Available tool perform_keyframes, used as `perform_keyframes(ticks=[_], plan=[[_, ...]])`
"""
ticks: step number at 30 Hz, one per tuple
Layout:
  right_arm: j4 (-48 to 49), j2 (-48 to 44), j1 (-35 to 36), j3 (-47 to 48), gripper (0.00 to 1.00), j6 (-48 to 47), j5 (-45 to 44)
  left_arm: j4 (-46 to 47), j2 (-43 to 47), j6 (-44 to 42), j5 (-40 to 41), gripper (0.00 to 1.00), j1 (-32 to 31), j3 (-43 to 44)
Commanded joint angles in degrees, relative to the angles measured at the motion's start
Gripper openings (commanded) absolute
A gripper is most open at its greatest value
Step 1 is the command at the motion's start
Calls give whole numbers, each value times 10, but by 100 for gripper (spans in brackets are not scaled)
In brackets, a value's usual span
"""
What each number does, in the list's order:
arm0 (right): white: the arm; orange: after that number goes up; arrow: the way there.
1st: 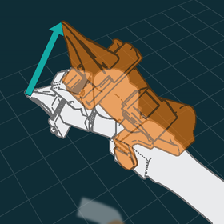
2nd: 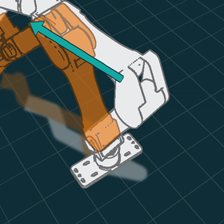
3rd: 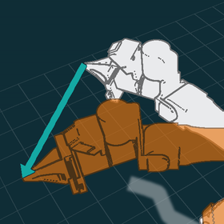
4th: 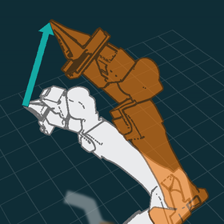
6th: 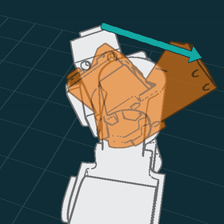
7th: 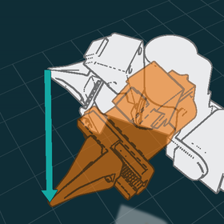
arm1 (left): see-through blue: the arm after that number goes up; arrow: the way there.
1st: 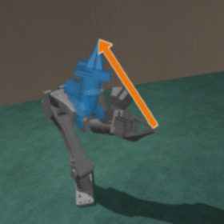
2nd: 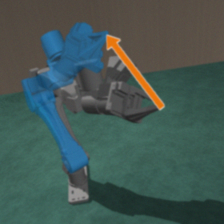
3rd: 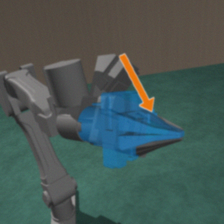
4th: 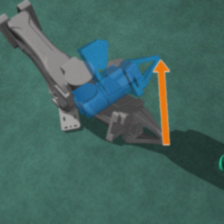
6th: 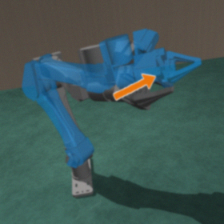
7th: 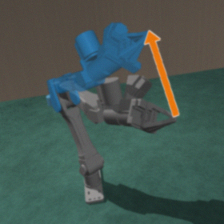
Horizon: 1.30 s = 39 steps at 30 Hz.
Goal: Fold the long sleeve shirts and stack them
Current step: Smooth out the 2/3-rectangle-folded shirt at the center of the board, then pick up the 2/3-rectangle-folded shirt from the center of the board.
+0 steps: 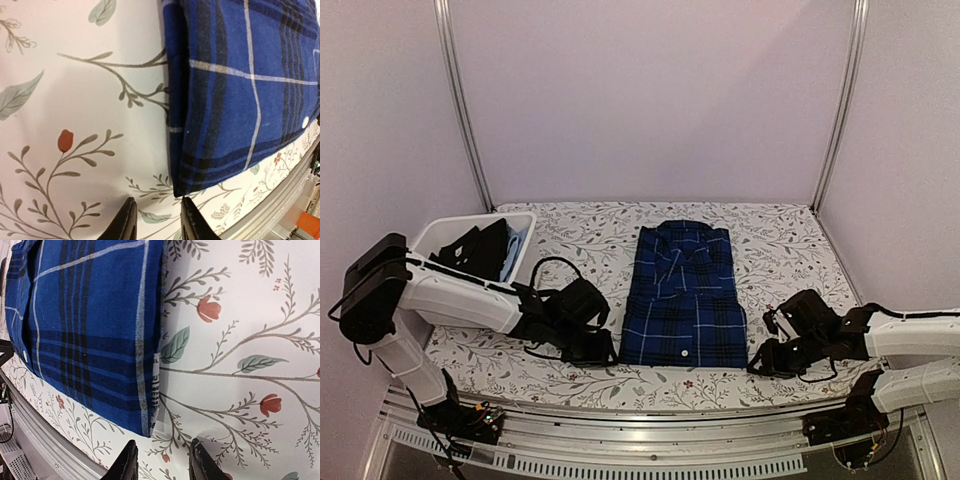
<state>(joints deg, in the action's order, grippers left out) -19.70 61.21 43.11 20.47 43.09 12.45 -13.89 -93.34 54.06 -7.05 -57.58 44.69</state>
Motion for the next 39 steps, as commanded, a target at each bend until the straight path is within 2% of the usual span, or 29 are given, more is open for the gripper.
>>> perform_keyframes(ticks=[1,19,26,34,39], plan=[[24,14,2,-5,32,9,13,28,5,-5,-5,31,-11,-18],[69,55,2,-17,23,16,26,77,-35,-17,-24,30,-11,-8],[66,54,2,-5,14,17,15,80,-38,-18,-30,21,-13,-1],[41,37,2,14,0,6,0,65,-22,-18,-30,1,-18,6],[17,-1,2,19,0,-3,-3,42,0,-17,-23,0,-25,10]])
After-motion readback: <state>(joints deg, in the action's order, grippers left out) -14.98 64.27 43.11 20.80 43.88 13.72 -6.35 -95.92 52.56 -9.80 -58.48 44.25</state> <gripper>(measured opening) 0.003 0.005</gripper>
